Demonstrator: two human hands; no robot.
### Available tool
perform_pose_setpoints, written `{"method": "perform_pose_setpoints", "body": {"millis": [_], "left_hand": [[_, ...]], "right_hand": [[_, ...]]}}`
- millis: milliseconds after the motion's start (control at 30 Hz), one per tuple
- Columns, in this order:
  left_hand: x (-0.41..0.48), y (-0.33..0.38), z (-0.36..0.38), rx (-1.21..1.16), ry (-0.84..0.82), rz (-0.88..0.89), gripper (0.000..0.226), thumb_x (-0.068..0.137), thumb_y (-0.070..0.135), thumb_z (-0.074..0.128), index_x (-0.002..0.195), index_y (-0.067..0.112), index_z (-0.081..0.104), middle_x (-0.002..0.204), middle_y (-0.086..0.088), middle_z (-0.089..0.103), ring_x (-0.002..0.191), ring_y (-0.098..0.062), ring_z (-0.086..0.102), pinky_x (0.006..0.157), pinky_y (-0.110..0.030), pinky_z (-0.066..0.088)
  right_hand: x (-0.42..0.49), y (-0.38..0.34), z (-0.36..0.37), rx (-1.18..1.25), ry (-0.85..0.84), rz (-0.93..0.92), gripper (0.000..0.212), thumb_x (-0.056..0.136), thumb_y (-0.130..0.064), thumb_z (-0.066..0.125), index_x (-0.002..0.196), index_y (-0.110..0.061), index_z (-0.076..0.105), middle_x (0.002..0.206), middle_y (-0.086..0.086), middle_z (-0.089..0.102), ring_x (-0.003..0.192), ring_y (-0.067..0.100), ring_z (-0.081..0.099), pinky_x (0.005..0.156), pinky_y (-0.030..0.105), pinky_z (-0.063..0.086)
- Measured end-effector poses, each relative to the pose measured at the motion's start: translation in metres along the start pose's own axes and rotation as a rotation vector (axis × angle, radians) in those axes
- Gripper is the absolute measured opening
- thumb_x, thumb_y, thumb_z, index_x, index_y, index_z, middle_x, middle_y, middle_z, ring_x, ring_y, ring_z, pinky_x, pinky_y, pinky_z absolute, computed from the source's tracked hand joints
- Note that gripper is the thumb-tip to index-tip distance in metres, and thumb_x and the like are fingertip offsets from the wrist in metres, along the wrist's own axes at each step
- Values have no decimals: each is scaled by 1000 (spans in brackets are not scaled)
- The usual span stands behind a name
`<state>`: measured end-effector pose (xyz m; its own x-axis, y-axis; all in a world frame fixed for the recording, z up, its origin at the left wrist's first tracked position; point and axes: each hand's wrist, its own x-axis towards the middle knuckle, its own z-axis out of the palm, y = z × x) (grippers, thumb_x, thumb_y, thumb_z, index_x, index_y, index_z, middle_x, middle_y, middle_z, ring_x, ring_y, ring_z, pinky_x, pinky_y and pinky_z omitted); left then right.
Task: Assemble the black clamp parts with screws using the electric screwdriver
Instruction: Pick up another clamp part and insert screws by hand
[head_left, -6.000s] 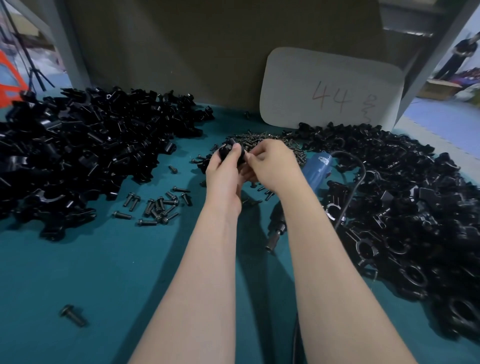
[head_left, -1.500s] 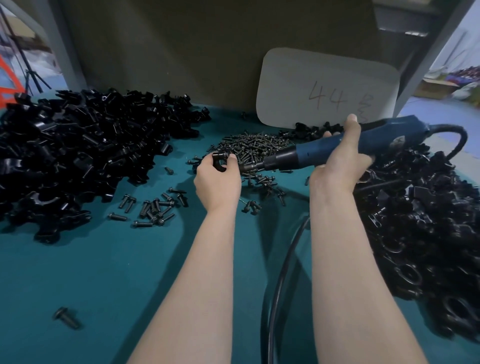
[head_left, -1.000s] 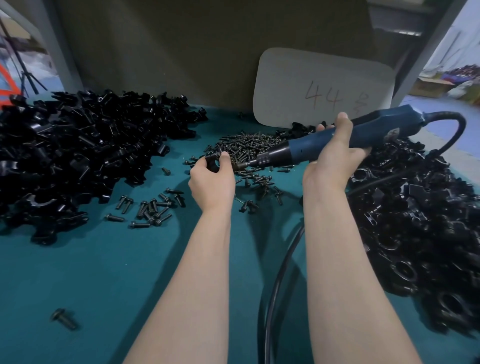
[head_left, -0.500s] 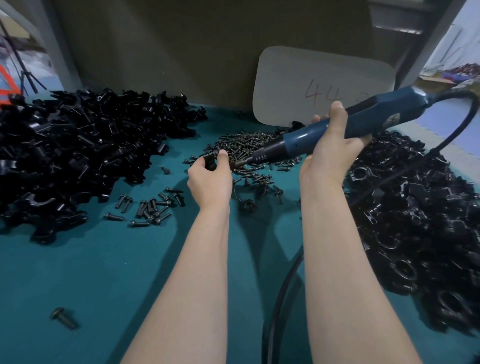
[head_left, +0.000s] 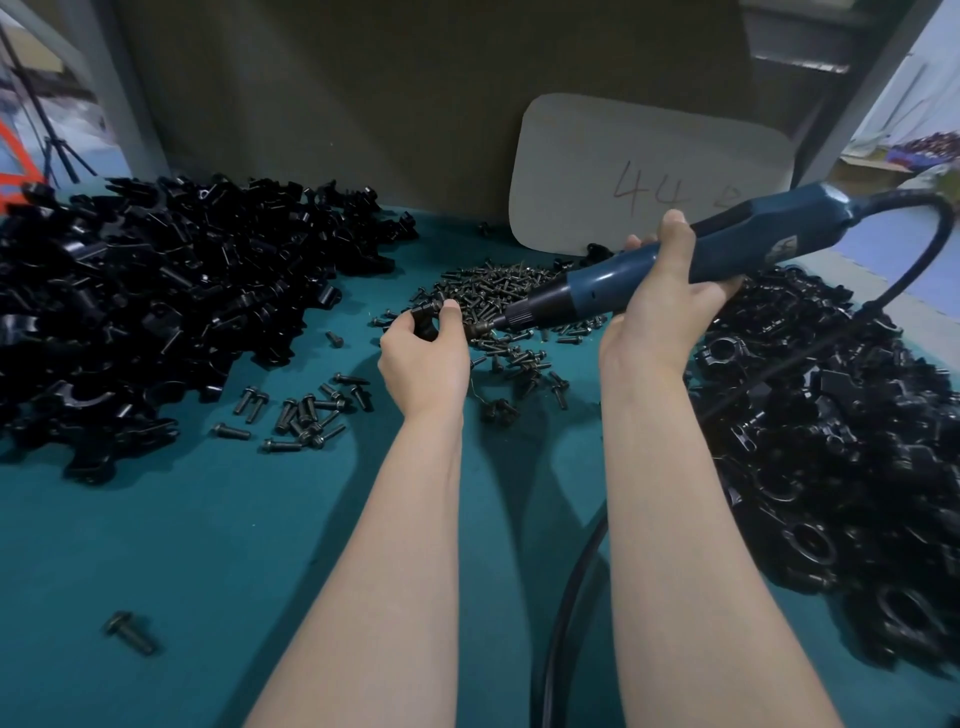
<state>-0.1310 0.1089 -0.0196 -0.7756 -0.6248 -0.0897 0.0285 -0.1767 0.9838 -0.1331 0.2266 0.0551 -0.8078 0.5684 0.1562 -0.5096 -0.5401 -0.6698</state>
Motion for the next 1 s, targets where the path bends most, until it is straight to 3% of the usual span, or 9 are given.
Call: {"method": "perform_pose_setpoints", "body": {"millis": [100, 267, 433, 533, 700, 800, 1000], "left_hand": [[-1, 0, -1, 6, 2, 2, 54, 89, 40, 62, 127, 2, 57, 127, -14, 62, 112, -33, 62, 96, -44, 51], [-2, 1, -1, 45, 14, 15, 50, 90, 40, 61, 124, 3, 59, 118, -12, 66, 101, -30, 66, 91, -43, 54], [-2, 3, -3, 51, -2, 24, 54, 91, 41, 60, 129, 2, 55, 128, -14, 61, 111, -33, 63, 96, -46, 51], [-2, 3, -4, 53, -3, 14, 52, 91, 40, 60, 128, 3, 56, 124, -13, 63, 108, -32, 64, 94, -45, 52], [-2, 4, -5, 61, -6, -7, 45, 89, 39, 62, 120, 6, 61, 117, -12, 66, 105, -33, 66, 93, -45, 53], [-2, 4, -4, 96, -15, 11, 21, 89, 36, 62, 91, 16, 65, 88, -4, 69, 87, -32, 70, 84, -45, 56], [-3, 1, -1, 153, -45, -3, 20, 89, 36, 62, 88, 16, 62, 91, -5, 69, 86, -31, 70, 84, -44, 57]], "right_hand": [[-1, 1, 0, 8, -16, 0, 48, 89, -9, 63, 123, -23, 31, 104, 2, 56, 66, 9, 63, 75, 26, 55], [-5, -2, 2, -34, -66, -17, 62, 90, -9, 62, 141, -16, 26, 112, 7, 55, 71, 11, 65, 84, 33, 56], [-9, -6, 4, 1, -120, 3, 68, 89, -8, 62, 145, -15, 23, 102, 5, 57, 72, 13, 63, 87, 37, 53], [-10, -7, 3, 15, -169, 18, 66, 91, -7, 61, 145, -16, 24, 106, 10, 54, 72, 14, 62, 88, 37, 52], [-8, -7, 1, 41, -258, 39, 63, 90, -8, 61, 144, -14, 28, 101, 8, 52, 73, 14, 61, 79, 30, 53], [-4, -8, -3, 80, -277, 52, 60, 90, -7, 61, 142, -11, 31, 90, 6, 53, 72, 15, 59, 75, 29, 53], [1, -11, -9, 88, -252, 66, 60, 90, -9, 60, 142, -9, 31, 79, 2, 55, 69, 14, 59, 72, 30, 52]]}}
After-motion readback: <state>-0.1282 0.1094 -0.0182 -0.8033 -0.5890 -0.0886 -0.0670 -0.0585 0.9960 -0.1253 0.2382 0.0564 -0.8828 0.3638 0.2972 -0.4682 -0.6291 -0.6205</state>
